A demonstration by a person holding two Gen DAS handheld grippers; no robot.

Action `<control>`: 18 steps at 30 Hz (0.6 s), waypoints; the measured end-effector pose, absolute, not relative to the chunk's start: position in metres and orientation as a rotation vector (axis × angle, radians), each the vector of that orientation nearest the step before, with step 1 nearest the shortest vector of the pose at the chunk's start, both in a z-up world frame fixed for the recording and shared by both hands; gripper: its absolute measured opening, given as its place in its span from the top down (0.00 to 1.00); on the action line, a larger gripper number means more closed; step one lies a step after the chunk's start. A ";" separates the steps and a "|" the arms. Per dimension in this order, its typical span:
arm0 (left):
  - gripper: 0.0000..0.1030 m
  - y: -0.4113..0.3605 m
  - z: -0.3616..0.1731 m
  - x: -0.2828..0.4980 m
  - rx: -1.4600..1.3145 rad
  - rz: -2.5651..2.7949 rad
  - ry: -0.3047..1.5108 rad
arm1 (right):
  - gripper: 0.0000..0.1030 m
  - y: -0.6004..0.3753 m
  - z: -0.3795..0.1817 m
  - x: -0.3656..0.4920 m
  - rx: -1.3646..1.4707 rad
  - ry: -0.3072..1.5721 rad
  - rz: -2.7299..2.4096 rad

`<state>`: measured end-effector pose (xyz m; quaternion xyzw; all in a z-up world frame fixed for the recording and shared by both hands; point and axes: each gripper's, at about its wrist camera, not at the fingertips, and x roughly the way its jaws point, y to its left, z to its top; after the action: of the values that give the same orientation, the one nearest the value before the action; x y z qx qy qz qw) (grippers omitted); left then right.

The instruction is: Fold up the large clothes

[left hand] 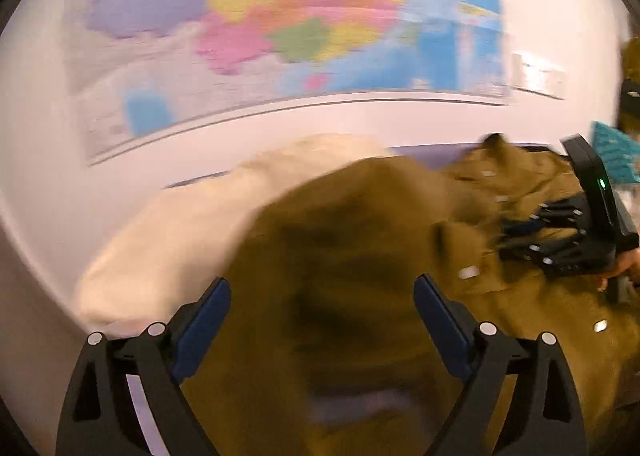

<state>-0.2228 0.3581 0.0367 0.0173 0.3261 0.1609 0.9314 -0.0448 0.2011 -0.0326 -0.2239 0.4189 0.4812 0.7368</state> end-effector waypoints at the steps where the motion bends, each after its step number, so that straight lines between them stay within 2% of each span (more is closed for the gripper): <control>1: 0.13 0.367 0.035 -0.231 0.034 0.364 0.678 | 0.62 0.205 -0.041 -0.044 -0.497 0.957 1.055; 4: 0.14 0.389 0.025 -0.245 0.007 0.433 0.738 | 0.43 0.209 -0.046 -0.047 -0.538 0.970 0.995; 5: 0.14 0.394 0.021 -0.250 0.008 0.430 0.763 | 0.40 0.210 -0.043 -0.048 -0.554 0.959 0.972; 8: 0.18 0.395 0.011 -0.254 0.038 0.404 0.791 | 0.40 0.200 -0.009 -0.065 -0.462 0.903 1.049; 12: 0.18 0.399 0.013 -0.256 0.009 0.383 0.768 | 0.38 0.216 0.025 -0.117 -0.353 0.872 1.349; 14: 0.18 0.406 0.021 -0.260 -0.022 0.385 0.733 | 0.30 0.239 0.024 -0.144 -0.335 0.907 1.499; 18: 0.18 0.411 0.035 -0.267 -0.063 0.396 0.678 | 0.24 0.303 -0.003 -0.173 -0.298 1.030 1.647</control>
<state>-0.2674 0.4112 0.0346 -0.0305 0.3304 0.1931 0.9234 -0.1726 0.3025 -0.0033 -0.1263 0.4361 0.6973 0.5546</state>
